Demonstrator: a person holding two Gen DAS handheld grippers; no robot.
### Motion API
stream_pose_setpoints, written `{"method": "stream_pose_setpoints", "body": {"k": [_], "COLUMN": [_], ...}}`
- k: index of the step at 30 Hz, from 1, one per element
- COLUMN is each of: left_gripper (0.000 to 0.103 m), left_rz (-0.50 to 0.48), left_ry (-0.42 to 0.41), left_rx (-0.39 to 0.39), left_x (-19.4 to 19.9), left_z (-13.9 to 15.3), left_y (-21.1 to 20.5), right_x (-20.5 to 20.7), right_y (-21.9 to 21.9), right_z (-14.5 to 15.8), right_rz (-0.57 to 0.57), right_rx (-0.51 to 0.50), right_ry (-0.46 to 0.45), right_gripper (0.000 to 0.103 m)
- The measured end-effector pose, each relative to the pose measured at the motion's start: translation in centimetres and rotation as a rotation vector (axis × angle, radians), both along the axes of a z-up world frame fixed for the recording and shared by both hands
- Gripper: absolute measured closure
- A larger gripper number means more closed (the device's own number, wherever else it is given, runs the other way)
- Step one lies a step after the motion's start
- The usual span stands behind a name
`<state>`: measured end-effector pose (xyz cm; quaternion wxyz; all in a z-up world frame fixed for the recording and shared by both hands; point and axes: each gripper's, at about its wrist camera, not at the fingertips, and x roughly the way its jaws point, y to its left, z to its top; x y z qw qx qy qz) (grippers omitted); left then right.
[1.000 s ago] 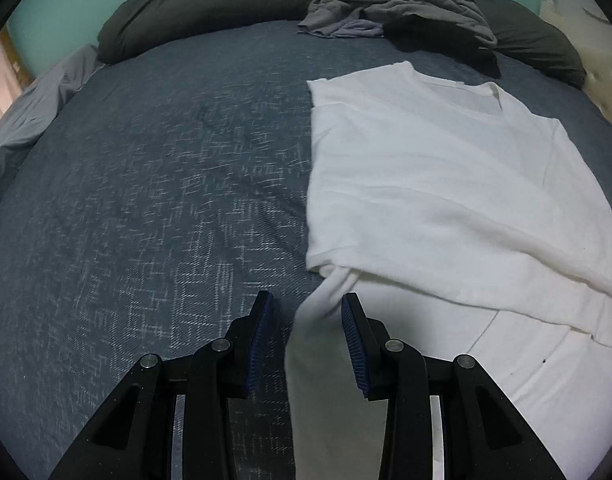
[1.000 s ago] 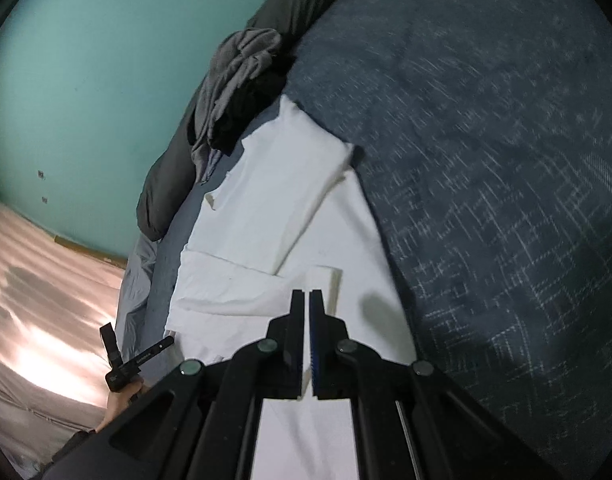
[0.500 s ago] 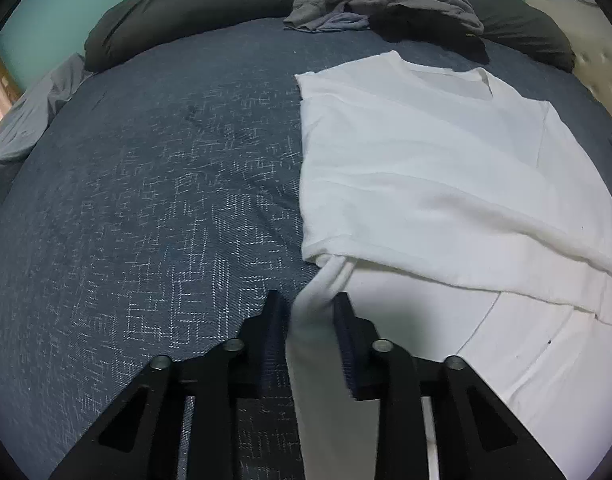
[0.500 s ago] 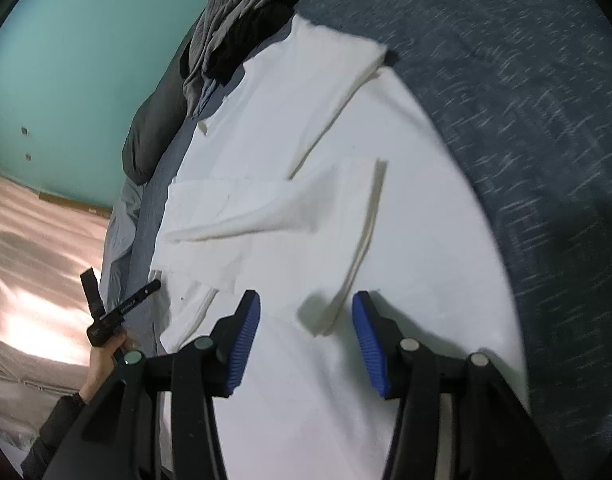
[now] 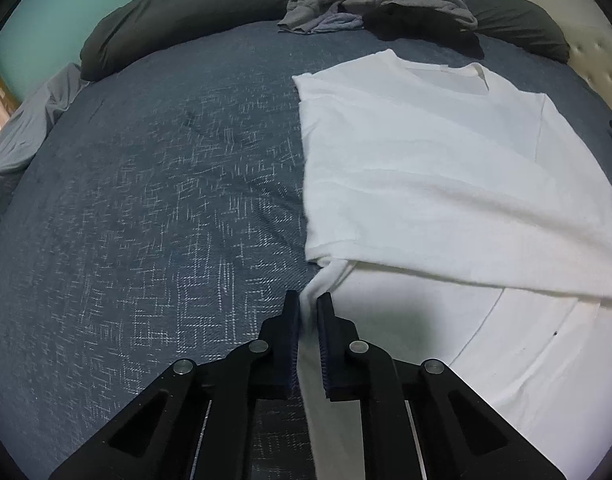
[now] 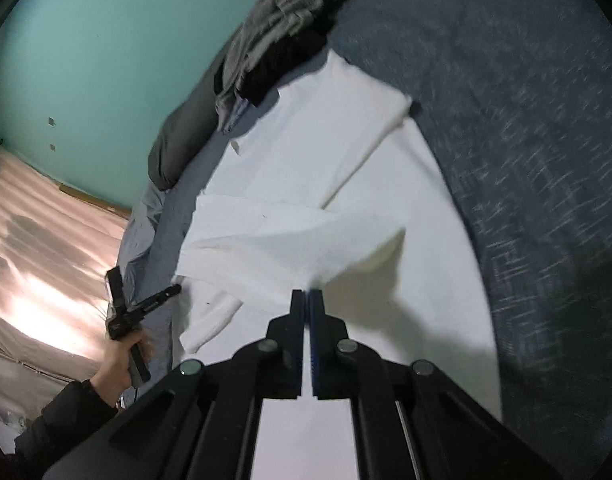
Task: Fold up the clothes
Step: 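Pinch the shirt side edge with the left gripper and tug it straight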
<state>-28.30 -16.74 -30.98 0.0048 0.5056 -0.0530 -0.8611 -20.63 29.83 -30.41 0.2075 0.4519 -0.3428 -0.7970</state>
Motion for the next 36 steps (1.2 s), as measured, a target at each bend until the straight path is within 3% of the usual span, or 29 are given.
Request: {"method": "stream_pose_setpoints", "body": {"k": [8,14,20,27,36], "left_gripper": [0.094,0.094,0.094,0.094,0.093], "left_rz": [-0.01,0.038,0.038,-0.042,0.003], "left_ry": [0.006,0.05,0.006,-0.026,0.003], "left_rx": [0.009,0.085,0.08,0.042,0.145], "left_x": [1.1,0.9,-0.8,-0.9,-2.2], "left_z": [0.7,2.4,1.0,-0.6,-0.2], "left_y": [-0.6,-2.4,-2.2,0.0,-0.9], "right_x": [-0.3,-0.3,-0.2,-0.3,-0.1], "right_y": [-0.6,0.1,0.5,0.6,0.9], "right_z": [-2.5,-2.8,-3.0,-3.2,-3.4], "right_rz": [0.006,-0.014,-0.012,-0.011,-0.011], "right_rx": [-0.013,-0.039,-0.041,-0.042,-0.052], "right_ry": [-0.071,-0.072,-0.076,-0.083,-0.086], "right_gripper": [0.101,0.101,0.101,0.101,0.101]}}
